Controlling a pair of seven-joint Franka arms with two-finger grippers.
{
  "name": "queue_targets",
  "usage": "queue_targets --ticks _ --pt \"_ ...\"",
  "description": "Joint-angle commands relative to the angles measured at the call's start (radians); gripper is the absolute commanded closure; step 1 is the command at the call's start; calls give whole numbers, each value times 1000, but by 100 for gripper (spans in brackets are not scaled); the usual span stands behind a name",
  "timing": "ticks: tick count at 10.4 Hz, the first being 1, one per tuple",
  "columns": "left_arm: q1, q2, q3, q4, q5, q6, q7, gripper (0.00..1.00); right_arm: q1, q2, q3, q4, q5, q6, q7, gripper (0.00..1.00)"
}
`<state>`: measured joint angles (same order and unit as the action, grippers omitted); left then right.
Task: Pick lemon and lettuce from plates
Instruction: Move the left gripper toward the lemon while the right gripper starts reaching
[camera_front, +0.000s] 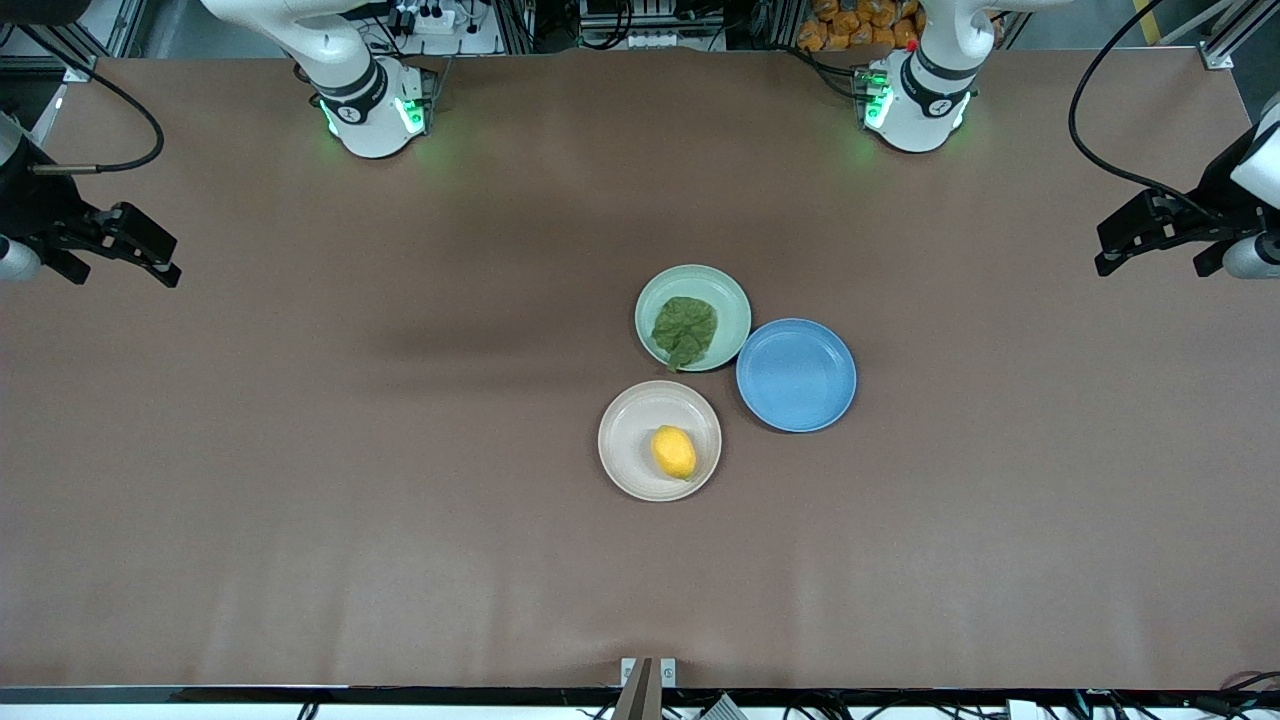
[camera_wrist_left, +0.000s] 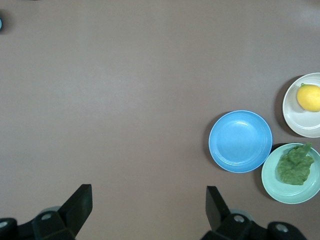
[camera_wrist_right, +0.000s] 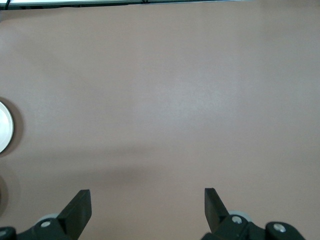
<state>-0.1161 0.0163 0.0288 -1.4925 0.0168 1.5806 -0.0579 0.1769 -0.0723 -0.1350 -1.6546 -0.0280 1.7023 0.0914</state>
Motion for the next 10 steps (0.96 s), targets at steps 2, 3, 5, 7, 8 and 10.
queue_targets --ticks 2,3,5,7,8,10 --pt "1 8 5 17 -11 -5 29 0 -2 -14 0 10 19 -20 -5 0" --pt "3 13 5 18 -9 -5 33 0 -2 -15 0 10 19 -20 -5 0" --pt "-16 49 5 21 -8 -4 30 0 -1 -14 1 10 19 -20 -5 0" --pt "-42 102 5 21 -8 1 18 0 -1 -14 1 10 19 -18 -4 0" --pt "-46 125 3 21 -11 6 16 0 -1 -14 1 9 19 -20 -4 0" --pt "-66 192 -6 21 -49 44 7 0 -1 -14 1 9 19 -21 -5 0"
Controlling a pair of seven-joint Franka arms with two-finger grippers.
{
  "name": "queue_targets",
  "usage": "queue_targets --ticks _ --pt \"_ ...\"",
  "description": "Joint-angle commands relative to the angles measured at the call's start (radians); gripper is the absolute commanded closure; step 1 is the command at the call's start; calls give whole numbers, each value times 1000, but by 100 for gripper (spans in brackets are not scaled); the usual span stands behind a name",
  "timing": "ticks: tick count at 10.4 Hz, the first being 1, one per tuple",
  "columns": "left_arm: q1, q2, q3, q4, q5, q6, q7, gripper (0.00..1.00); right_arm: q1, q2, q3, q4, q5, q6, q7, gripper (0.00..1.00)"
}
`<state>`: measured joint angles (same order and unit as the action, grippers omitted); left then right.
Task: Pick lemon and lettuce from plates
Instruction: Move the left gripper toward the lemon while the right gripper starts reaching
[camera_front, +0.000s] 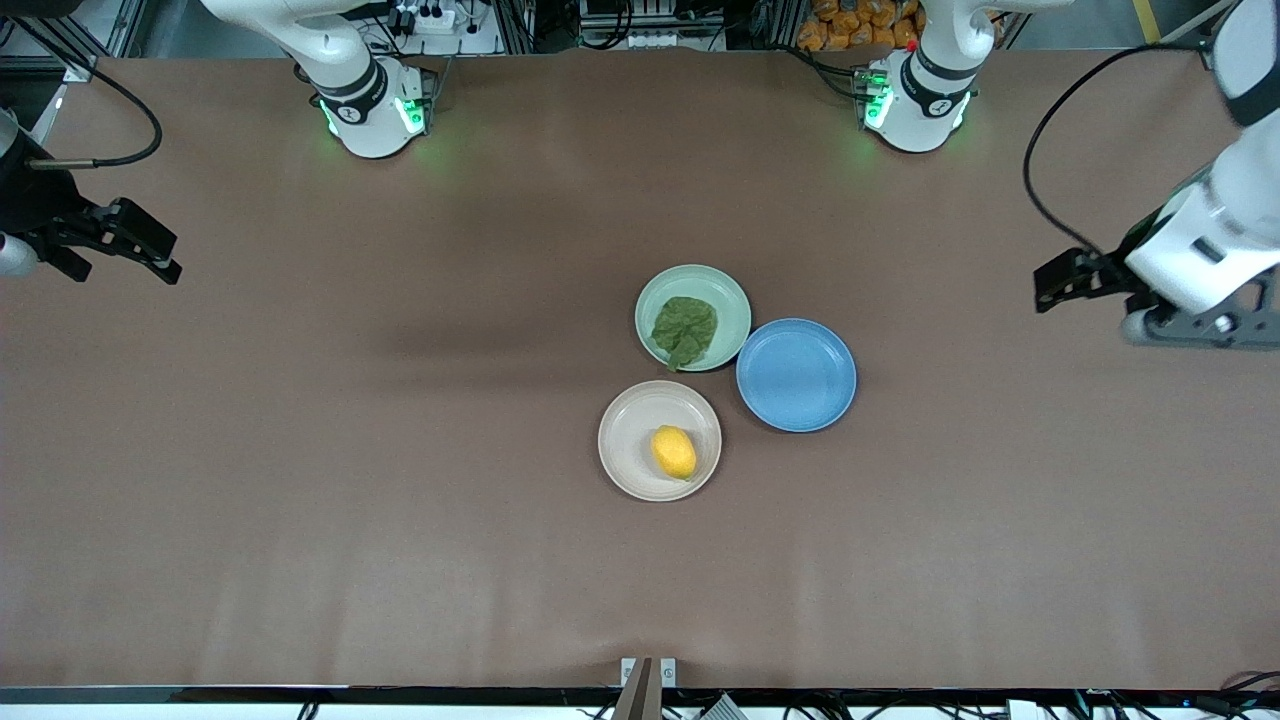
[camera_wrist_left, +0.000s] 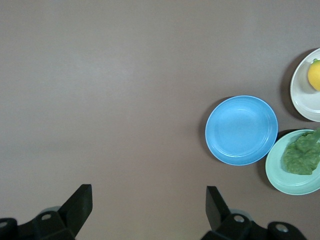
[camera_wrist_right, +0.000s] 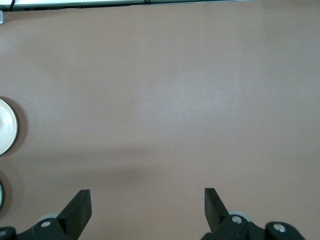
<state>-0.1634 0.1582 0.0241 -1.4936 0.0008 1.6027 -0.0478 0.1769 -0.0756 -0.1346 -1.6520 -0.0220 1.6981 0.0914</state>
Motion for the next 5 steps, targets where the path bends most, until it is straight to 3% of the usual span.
queue_targets --ticks 1,3,5 --pt "-36 81 -3 23 -36 52 -21 0 -1 -10 0 6 13 -17 -5 0" --pt "-77 145 -6 23 -39 135 -73 0 -1 -10 0 4 13 -17 -4 0" --pt "-123 232 -9 32 -51 302 -153 0 16 -9 4 -2 17 -15 19 0"
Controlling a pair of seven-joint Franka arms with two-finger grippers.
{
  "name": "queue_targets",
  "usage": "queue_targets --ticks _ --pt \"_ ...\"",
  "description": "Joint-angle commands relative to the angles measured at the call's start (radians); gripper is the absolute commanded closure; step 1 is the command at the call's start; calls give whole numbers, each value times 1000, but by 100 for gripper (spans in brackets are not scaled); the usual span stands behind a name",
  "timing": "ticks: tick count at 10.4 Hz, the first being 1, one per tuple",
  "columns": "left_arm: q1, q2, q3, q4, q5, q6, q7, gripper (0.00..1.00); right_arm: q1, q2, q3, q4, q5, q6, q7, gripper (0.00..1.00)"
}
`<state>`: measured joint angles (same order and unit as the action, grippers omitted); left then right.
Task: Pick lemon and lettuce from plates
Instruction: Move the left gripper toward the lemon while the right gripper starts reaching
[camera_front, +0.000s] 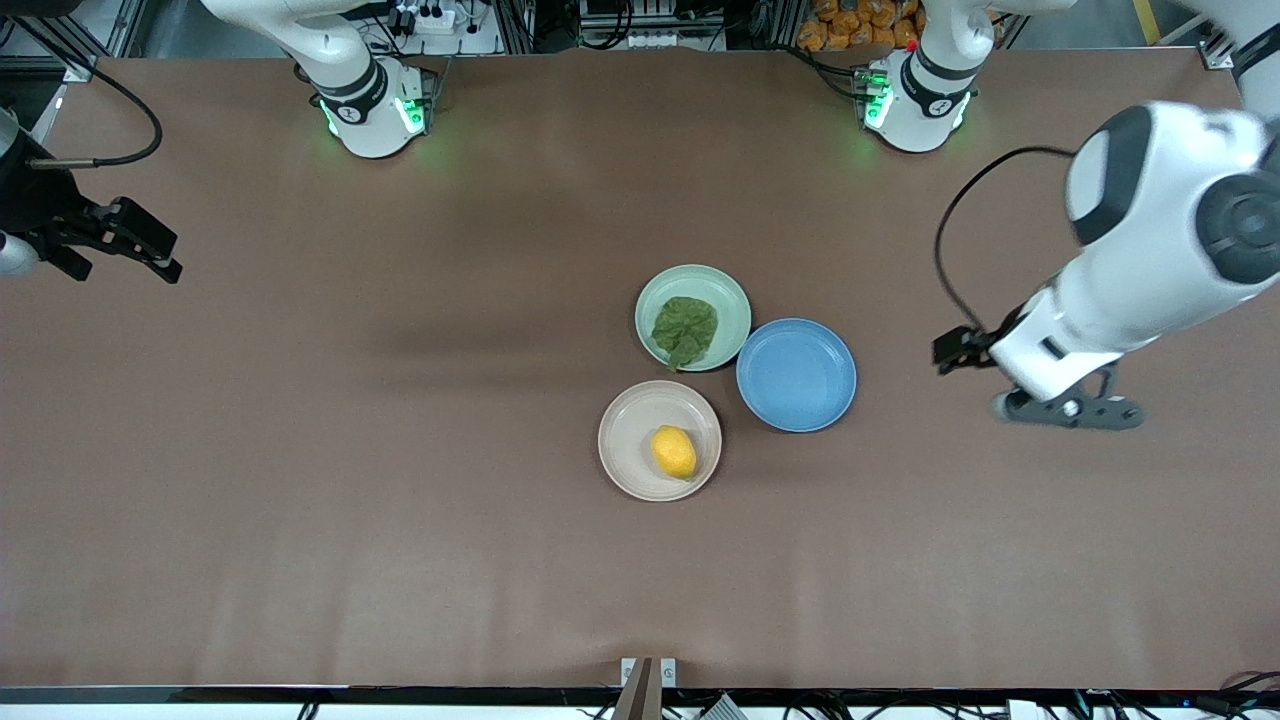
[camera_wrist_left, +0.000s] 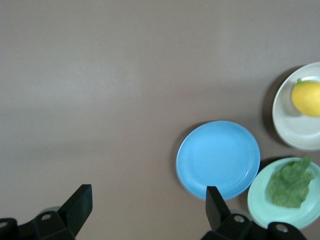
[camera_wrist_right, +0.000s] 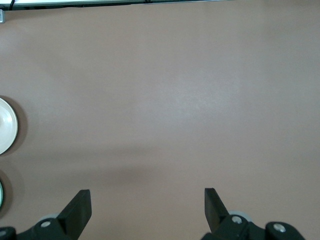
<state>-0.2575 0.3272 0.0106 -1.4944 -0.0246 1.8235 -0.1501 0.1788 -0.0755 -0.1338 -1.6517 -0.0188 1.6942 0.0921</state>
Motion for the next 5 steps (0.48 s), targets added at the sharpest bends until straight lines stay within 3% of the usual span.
queue_targets --ticks 1,5 --pt "-51 108 6 52 -70 126 -118 0 48 -9 5 -3 14 -13 75 0" --pt "-133 228 8 97 -81 301 -342 0 197 3 8 -10 17 -13 298 0"
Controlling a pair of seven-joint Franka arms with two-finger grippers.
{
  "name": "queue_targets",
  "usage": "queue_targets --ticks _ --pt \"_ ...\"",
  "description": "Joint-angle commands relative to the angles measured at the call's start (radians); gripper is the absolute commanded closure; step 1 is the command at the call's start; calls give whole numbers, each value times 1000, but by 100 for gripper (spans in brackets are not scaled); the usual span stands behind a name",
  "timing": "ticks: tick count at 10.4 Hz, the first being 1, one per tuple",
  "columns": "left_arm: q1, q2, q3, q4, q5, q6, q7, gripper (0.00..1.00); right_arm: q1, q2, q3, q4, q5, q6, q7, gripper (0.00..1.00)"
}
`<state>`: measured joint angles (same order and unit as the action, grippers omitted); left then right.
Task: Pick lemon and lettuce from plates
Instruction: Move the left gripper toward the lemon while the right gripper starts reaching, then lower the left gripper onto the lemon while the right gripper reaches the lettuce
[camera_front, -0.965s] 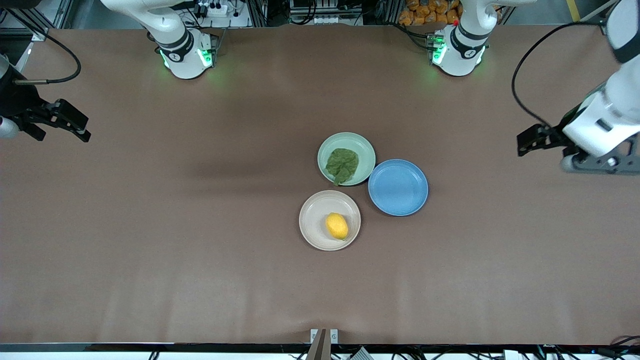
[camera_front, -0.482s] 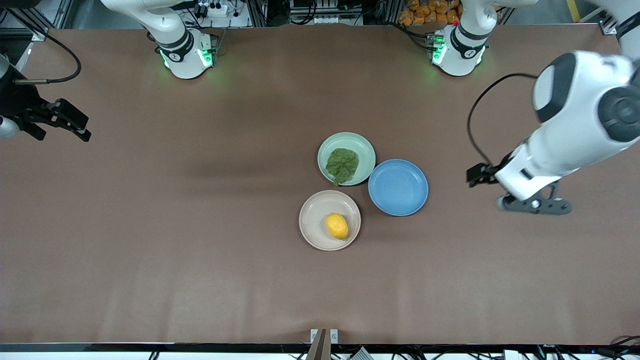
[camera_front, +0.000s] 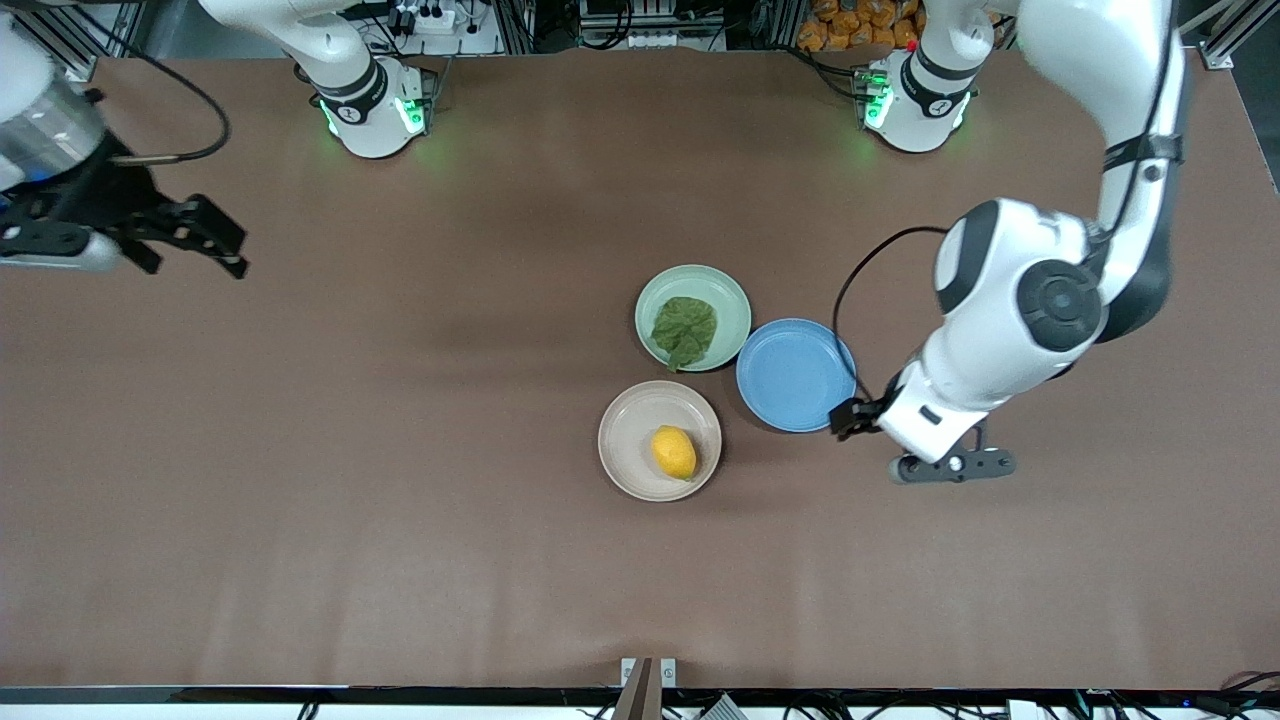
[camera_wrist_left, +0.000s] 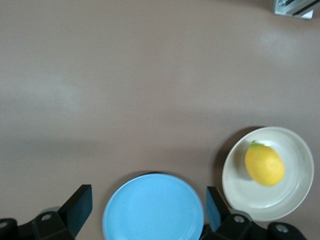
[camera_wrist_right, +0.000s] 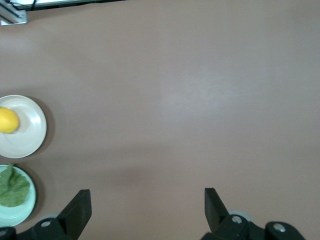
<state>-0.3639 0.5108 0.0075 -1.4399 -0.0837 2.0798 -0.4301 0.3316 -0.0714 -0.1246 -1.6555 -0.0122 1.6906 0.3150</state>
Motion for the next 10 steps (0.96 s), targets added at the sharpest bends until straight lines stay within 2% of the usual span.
queue_targets --ticks 1,5,8,10 --pt "-38 61 11 41 -24 109 -99 0 108 5 -1 -15 11 -6 167 0" --pt "-85 144 11 41 -22 334 -206 0 347 97 -1 -17 12 32 388 0" --pt "-96 173 11 42 -24 422 -226 0 495 215 0 -18 35 145 579 0" --pt "-131 205 12 41 -22 468 -225 0 600 330 13 -18 51 295 730 0"
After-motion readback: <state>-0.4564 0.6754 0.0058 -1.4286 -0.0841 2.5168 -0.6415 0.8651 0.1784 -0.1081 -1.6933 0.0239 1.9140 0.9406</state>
